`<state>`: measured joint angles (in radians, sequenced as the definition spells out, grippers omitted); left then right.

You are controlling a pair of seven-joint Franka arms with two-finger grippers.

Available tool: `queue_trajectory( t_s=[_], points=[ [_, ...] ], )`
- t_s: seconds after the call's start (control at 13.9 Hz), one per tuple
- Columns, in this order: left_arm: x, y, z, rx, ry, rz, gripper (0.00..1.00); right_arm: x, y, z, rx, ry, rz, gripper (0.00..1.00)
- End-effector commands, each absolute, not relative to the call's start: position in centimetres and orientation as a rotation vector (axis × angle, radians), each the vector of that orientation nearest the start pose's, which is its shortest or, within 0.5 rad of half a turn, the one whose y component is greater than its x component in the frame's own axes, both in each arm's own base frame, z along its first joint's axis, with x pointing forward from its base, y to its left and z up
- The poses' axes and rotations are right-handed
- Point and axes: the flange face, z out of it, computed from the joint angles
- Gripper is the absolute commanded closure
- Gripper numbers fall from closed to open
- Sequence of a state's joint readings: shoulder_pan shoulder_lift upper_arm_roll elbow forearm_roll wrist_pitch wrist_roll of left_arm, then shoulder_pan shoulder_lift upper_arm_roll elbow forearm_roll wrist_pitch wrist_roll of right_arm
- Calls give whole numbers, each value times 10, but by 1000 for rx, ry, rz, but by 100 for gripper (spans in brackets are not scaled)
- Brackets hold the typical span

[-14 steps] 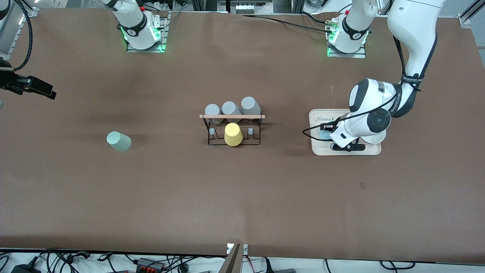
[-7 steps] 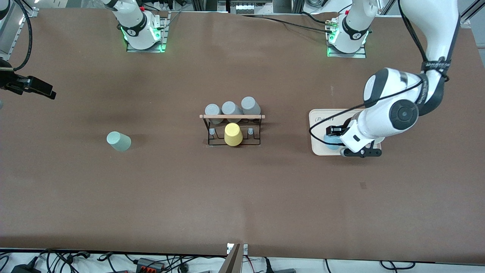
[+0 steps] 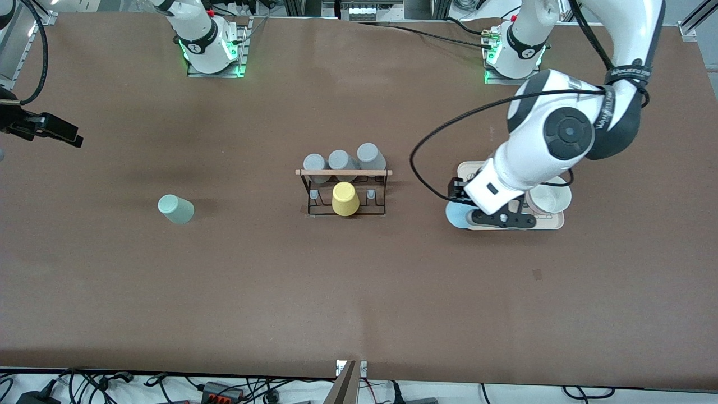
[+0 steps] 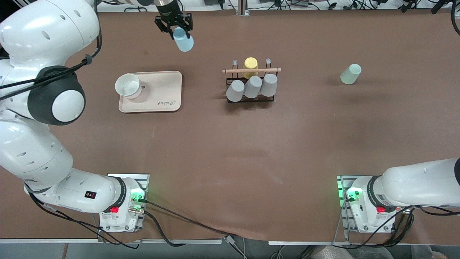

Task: Hang scattered cups on rack with three cups
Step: 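Carry the light blue cup with the left gripper to the rack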

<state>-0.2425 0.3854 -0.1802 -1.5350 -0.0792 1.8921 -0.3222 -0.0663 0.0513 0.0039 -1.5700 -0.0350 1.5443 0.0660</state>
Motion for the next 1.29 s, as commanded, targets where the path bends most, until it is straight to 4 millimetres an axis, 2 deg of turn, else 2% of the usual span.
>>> queue_trajectory(
  t_s=[0.0, 0.07, 0.14, 0.36, 0.5, 0.65, 0.79, 1.01, 1.15, 1.22],
  points=[
    [610, -307, 433, -3251, 179, 160, 66, 561, -37, 598, -3153, 213, 104, 0],
    [605, -322, 431, -3241, 217, 189, 66, 561, -38, 598, -3152, 215, 106, 0],
    [607, -328, 435, -3240, 230, 199, 66, 561, -39, 596, -3152, 222, 114, 0],
    [616, -335, 437, -3255, 229, 211, 66, 560, -39, 595, -3150, 222, 128, 0],
    [609, -358, 428, -3248, 226, 227, 66, 559, -39, 593, -3149, 222, 136, 0],
    [599, -382, 427, -3239, 239, 225, 66, 559, -40, 593, -3149, 225, 136, 0],
    [593, -393, 425, -3238, 225, 229, 66, 559, -40, 592, -3149, 225, 140, 0],
    [596, -402, 425, -3250, 204, 218, 66, 559, -40, 591, -3149, 225, 145, 0],
    [590, -424, 419, -3252, 189, 219, 66, 559, -38, 592, -3151, 220, 145, 0],
    [591, -428, 416, -3254, 172, 220, 66, 558, -38, 592, -3151, 220, 148, 0]
  ],
)
